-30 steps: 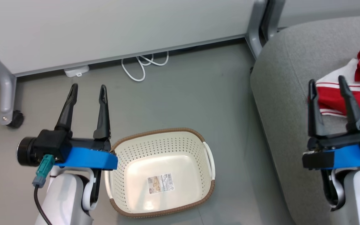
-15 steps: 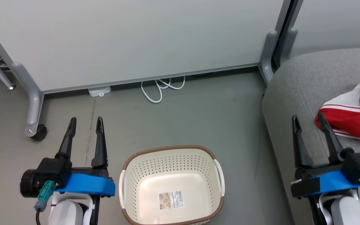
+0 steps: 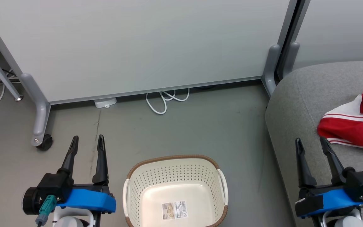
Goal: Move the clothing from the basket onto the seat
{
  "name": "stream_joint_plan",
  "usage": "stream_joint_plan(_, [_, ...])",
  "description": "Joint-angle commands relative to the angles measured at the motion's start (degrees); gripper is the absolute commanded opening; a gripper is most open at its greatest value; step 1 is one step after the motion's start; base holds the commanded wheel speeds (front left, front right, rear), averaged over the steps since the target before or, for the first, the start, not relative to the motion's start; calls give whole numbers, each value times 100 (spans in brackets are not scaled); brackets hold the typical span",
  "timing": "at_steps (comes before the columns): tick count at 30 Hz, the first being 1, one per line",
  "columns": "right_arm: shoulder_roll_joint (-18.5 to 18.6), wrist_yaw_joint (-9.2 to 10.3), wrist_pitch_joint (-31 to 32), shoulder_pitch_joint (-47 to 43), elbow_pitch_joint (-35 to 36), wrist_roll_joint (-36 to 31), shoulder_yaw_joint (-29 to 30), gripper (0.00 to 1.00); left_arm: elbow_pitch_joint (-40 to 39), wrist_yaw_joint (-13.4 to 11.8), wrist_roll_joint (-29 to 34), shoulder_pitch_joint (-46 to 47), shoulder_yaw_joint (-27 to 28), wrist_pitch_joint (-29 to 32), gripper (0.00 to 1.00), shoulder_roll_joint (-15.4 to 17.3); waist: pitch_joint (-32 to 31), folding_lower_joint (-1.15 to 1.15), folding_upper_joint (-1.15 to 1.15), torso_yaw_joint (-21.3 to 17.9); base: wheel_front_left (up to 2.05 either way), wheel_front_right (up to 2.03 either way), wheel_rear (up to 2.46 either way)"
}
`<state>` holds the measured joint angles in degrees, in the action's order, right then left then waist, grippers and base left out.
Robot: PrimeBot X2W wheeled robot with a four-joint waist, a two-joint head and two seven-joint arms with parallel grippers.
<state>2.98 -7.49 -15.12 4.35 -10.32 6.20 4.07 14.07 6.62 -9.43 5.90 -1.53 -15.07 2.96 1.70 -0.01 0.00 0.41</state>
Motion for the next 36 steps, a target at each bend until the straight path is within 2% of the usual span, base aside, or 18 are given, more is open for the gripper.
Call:
stream_joint_plan(1, [-11, -1, -4, -79, -7, 40, 4, 100, 10, 29, -18, -46, -21, -15, 100, -10, -10, 1, 0, 5, 0, 0, 0])
stream_joint_plan(10, [-14, -1, -4, -107, -64, 132, -34, 100, 93, -56, 12, -48, -69, -15, 100, -9, -28, 1, 0, 50, 0, 0, 0])
stream_joint_plan(11, [-14, -1, -4, -107, -65, 137, -34, 0, 98, -65, 26, -50, -74, -15, 0, -9, -30, 1, 0, 55, 0, 0, 0])
stream_joint_plan(16, [-16, 0, 33, -74, -283, 174, -14, 0, 313, -55, -85, -166, -60, 68, 0, -9, -31, 1, 0, 53, 0, 0, 0])
stream_joint_plan(36, [-13, 0, 580, 0, -288, 2352, 52, 0, 217, -14, -2201, -104, 164, 604, 0, -8, -51, 1, 0, 38, 0, 0, 0])
